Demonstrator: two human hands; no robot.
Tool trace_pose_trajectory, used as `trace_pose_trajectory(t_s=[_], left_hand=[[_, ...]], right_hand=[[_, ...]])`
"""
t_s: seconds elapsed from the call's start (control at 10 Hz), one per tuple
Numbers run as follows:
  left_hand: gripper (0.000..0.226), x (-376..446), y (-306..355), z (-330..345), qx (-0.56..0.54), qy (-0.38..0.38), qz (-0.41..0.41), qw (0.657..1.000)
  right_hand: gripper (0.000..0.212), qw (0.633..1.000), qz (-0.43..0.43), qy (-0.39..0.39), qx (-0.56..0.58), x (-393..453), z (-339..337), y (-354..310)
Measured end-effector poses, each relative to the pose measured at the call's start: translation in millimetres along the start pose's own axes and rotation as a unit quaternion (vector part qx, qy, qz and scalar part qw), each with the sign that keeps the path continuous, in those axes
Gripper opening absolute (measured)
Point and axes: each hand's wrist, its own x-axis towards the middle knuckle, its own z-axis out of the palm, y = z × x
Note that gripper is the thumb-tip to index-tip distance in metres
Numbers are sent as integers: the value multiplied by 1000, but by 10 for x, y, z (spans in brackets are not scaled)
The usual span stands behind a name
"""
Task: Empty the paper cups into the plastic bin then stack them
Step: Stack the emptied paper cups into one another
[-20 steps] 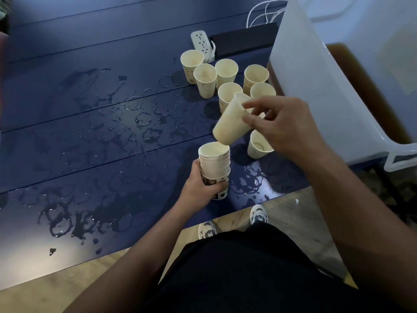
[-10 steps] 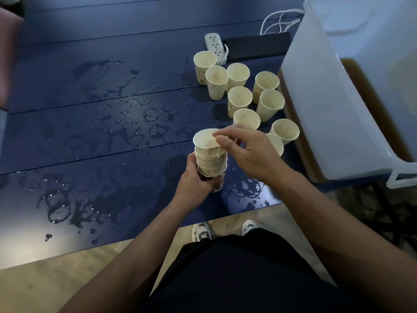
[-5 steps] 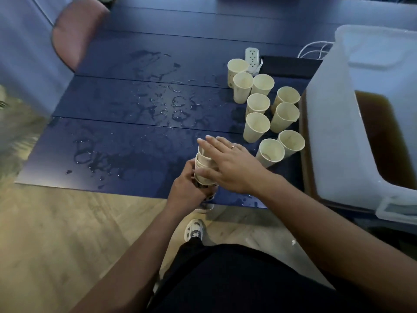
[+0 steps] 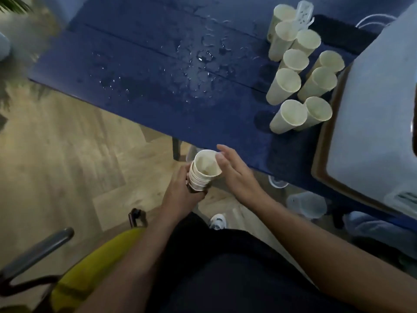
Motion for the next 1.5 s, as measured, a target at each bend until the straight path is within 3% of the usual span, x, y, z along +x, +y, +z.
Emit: trace_pose_trajectory(t_s=[0.1,0.2,0.3,0.4,0.5,0.6,0.7,0.8,0.9,1.0,1.1,1.2,1.3,1.4,1.5], left_hand=[[80,-91,-325,46,42,5,10,999],[85,-77,-609,71,67,-24,14,997],[80,-24,-813,83,91,-30,-4,995],[68,86,-909,133,54,-50,-54,996],[63,199,-923,196,-72,-61,-165,982],[51,334,-924,268,-198,-73,-262,942],[35,523,-975,404,-239,-64,-300,921],[36,730,-1022,521,-291,-54,-366,882],[31,946,-1127,655,-273,-65,-356,891],[20,1197,-1028,687,-278,-60,-325,902],[32,1465,-966,696,-285,-49,-339,895],[30,1718,-1184,728,-264,-60,-376,886],[18,1669,-1157,656,-228,-88,-393,886],[21,1553,-1164,652,-200,-121,-382,894],[14,1431,-1144,637,-173,-143,-370,902]], right_hand=[[52,961,218,-92,144,11,135,328],[65,890,342,-142,266,98,252,621],[64,873,370,-131,288,213,395,771],[53,872,378,-82,301,342,542,901],[41,879,376,-44,291,484,654,1060],[26,891,363,-10,273,606,777,1159],[25,894,362,15,265,814,920,1335],[28,891,369,48,261,1077,1014,1519],[25,887,368,56,272,1329,1045,1628],[25,860,373,98,334,1591,1015,1635],[30,844,379,139,353,1766,951,1609],[44,841,413,76,341,1969,917,1956],[42,858,418,120,272,1899,857,1902],[42,863,412,130,262,1809,826,1814],[33,878,406,82,241,1749,817,1786]])
